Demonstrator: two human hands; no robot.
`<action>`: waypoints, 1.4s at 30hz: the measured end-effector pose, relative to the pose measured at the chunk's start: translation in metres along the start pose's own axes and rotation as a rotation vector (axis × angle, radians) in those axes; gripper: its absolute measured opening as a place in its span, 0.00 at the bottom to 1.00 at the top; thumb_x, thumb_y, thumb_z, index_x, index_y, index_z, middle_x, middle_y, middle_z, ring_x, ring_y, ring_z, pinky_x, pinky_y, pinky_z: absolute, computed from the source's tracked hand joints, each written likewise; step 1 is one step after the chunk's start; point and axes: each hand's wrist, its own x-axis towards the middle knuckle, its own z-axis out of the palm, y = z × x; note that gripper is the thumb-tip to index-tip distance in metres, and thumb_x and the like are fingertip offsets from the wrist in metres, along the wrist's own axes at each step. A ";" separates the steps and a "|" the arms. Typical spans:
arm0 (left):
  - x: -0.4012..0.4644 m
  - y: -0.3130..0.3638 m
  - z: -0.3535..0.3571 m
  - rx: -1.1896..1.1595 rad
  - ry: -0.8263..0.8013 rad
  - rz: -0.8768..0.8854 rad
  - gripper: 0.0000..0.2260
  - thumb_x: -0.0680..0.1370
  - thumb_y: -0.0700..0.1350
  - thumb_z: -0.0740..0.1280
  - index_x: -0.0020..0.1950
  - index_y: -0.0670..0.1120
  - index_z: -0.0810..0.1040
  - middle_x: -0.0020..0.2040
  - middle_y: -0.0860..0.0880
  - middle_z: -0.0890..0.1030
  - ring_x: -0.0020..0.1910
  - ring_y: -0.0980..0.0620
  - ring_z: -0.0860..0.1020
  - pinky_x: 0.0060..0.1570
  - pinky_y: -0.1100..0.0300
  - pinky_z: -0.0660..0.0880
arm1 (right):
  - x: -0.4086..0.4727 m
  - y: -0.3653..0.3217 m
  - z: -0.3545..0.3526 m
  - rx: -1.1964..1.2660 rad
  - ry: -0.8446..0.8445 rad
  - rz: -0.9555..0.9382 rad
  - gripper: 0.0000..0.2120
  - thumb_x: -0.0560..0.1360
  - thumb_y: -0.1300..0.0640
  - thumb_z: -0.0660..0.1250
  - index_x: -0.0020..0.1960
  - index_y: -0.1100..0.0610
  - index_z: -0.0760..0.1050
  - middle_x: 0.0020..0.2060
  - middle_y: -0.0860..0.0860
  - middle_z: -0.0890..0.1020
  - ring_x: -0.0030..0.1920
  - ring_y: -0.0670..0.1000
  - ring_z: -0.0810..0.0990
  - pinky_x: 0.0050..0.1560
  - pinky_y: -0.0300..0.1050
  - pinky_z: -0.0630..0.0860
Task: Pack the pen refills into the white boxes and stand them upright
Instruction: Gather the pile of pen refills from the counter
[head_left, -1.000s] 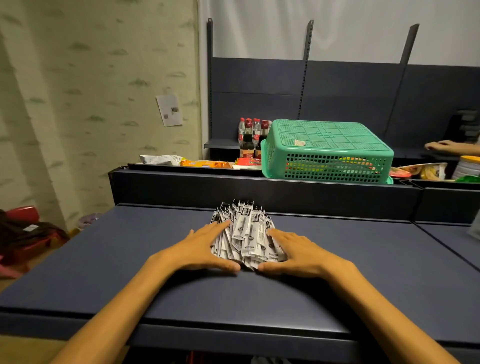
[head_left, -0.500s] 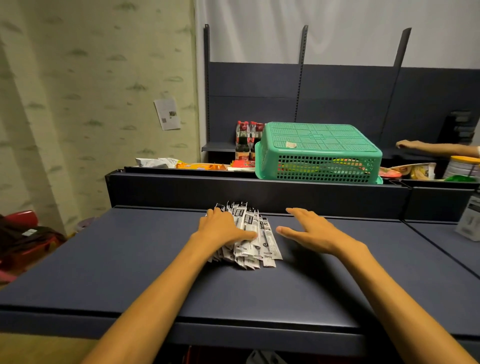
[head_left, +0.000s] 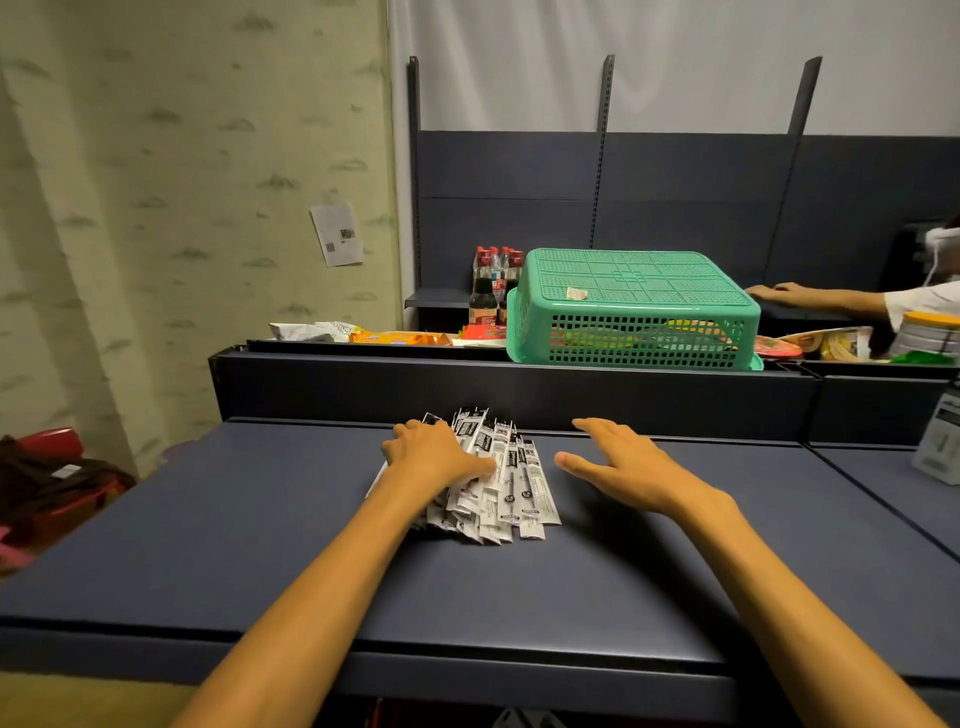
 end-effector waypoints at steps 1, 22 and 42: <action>0.000 0.000 0.001 0.008 -0.002 -0.001 0.39 0.67 0.69 0.67 0.69 0.46 0.68 0.69 0.40 0.67 0.68 0.40 0.65 0.61 0.46 0.67 | 0.000 0.000 0.000 -0.006 0.000 -0.001 0.38 0.75 0.30 0.55 0.78 0.49 0.54 0.76 0.49 0.59 0.75 0.52 0.60 0.73 0.52 0.58; -0.004 0.008 -0.011 -0.173 -0.066 0.120 0.10 0.69 0.41 0.69 0.36 0.45 0.66 0.35 0.49 0.72 0.47 0.46 0.79 0.36 0.58 0.72 | 0.005 0.000 0.000 -0.134 -0.008 0.037 0.38 0.75 0.30 0.54 0.78 0.50 0.53 0.77 0.50 0.59 0.75 0.52 0.59 0.74 0.53 0.57; -0.005 -0.021 -0.033 -0.408 -0.149 0.073 0.27 0.77 0.44 0.64 0.73 0.37 0.59 0.42 0.48 0.71 0.36 0.55 0.70 0.29 0.63 0.66 | -0.002 -0.006 -0.004 -0.118 0.011 0.065 0.37 0.76 0.31 0.55 0.78 0.50 0.53 0.76 0.50 0.60 0.74 0.52 0.60 0.74 0.54 0.58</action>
